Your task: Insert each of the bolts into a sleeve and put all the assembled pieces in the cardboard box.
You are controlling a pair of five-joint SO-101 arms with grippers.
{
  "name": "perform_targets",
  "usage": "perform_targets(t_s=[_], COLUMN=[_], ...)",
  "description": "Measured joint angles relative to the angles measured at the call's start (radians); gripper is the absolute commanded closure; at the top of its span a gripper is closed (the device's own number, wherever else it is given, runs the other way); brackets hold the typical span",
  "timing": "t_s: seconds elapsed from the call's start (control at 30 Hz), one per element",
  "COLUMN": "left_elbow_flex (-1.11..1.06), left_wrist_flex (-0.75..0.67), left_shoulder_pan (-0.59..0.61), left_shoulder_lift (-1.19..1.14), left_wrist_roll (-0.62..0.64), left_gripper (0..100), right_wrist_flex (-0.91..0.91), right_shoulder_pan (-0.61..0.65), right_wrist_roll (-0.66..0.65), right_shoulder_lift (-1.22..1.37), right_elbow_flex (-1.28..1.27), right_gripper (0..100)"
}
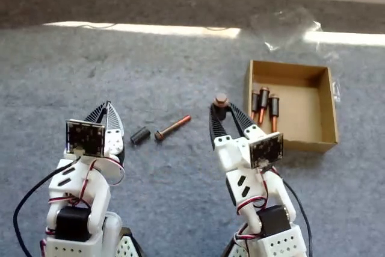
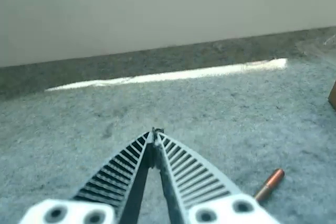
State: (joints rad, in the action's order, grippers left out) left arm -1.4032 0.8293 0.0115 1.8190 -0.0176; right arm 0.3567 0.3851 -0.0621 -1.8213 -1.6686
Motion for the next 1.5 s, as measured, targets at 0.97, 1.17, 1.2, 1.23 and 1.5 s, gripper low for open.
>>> perform_targets(t_s=[0.97,1.17,1.2,1.23,1.5], left_elbow_flex=[-0.153,-0.153,-0.153,-0.153,-0.153], left_wrist_flex=[0.003,0.003,0.003,0.003,0.003], left_shoulder_pan=[0.069,0.114,0.114,0.115,0.115], left_shoulder_lift=[-0.008,-0.008,-0.008,-0.008,-0.008], left_wrist_roll=[-0.003,-0.003,-0.003,-0.003,-0.003], left_gripper=[100,100,100,100,100], right_wrist_flex=[0.341,0.341,0.341,0.341,0.341], right_shoulder_pan=[-0.311,-0.328,-0.341,-0.354,-0.445], right_wrist_roll=[0.000,0.000,0.000,0.000,0.000], right_shoulder_lift=[0.540,0.818,0.862,0.904,1.280], right_elbow_flex=[0.626,0.753,0.778,0.799,0.976], right_gripper=[99.4,99.4,99.4,99.4,99.4])
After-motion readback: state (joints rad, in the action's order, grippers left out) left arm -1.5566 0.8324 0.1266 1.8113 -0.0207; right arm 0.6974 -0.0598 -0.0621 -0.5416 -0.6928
